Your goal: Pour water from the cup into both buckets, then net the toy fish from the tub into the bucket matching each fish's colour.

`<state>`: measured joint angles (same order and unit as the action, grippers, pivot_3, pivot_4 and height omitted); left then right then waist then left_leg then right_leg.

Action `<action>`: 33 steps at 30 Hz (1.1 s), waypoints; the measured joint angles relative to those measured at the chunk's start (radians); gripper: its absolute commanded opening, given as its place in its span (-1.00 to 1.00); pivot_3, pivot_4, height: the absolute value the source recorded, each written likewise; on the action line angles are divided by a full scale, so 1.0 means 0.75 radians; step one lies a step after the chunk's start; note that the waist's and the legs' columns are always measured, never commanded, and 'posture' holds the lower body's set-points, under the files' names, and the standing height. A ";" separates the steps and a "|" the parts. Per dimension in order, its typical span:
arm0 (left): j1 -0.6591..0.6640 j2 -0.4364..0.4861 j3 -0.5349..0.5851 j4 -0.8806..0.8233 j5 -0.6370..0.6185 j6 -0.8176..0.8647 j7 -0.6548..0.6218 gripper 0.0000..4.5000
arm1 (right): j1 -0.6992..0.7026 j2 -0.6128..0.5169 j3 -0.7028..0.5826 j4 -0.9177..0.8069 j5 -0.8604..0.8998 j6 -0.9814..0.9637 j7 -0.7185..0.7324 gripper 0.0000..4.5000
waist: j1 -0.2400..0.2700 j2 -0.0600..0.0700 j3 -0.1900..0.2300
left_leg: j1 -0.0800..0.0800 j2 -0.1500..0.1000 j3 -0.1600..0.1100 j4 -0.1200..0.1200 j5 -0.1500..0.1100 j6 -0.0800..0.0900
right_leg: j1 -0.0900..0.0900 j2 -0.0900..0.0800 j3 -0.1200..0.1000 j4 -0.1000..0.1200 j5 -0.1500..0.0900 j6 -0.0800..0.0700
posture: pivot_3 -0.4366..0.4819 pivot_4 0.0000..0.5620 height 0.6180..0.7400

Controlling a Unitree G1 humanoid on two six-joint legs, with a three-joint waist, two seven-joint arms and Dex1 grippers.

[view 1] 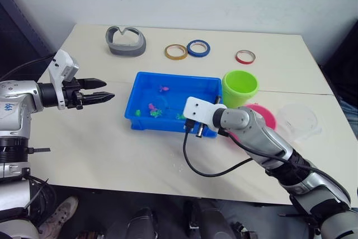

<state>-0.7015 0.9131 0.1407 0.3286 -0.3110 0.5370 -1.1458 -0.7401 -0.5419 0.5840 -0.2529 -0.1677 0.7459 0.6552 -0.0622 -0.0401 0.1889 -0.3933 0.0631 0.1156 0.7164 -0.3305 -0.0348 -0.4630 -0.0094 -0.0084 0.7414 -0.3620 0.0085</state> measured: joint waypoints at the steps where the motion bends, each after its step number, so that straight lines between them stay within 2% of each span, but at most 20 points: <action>1: 0.000 0.000 0.000 0.000 0.000 0.001 0.000 0.34 | 0.000 0.002 0.000 0.010 -0.010 -0.015 -0.001 -1.00 | 0.000 0.000 0.000 | 0.000 0.000 0.000 0.000 0.000 0.000 | 0.000 0.000 0.000 0.000 0.000 0.000 | -0.05 -0.47 0.22; 10: 0.000 0.000 0.000 -0.004 0.000 0.010 0.004 0.34 | -0.017 0.104 -0.027 0.124 -0.034 -0.048 -0.009 -1.00 | 0.001 0.000 0.000 | 0.000 0.000 0.000 0.000 0.000 0.000 | 0.000 0.000 0.000 0.000 0.000 0.000 | -0.05 -0.47 0.22; 21: 0.000 0.000 0.000 -0.011 -0.003 0.014 0.014 0.34 | -0.091 0.297 -0.270 0.080 0.150 0.287 0.027 -1.00 | 0.003 0.000 0.000 | 0.000 0.000 0.000 0.000 0.000 0.000 | 0.000 -0.001 -0.001 0.000 0.000 0.000 | -0.05 -0.47 0.22; 27: -0.001 0.000 -0.001 -0.012 -0.006 0.028 0.005 0.34 | -0.097 0.306 -0.351 0.013 0.256 0.463 0.028 -1.00 | 0.003 0.000 0.000 | -0.002 0.000 -0.001 0.000 0.000 0.000 | -0.001 -0.001 -0.001 -0.001 0.000 0.000 | -0.05 -0.47 0.22; 33: -0.002 0.000 -0.002 -0.012 -0.006 0.029 -0.008 0.34 | -0.076 0.243 -0.413 -0.087 0.337 0.587 0.027 -1.00 | 0.002 0.000 0.000 | -0.003 0.000 -0.001 0.000 0.000 0.000 | -0.001 -0.001 -0.001 -0.001 0.000 0.000 | -0.05 -0.47 0.22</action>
<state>-0.7033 0.9131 0.1394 0.3199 -0.3157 0.5586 -1.1518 -0.7973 -0.3594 0.2745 -0.3181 0.0851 1.1858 0.6753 -0.0604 -0.0402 0.1888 -0.3953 0.0634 0.1146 0.7162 -0.3307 -0.0345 -0.4639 -0.0098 -0.0094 0.7404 -0.3619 0.0082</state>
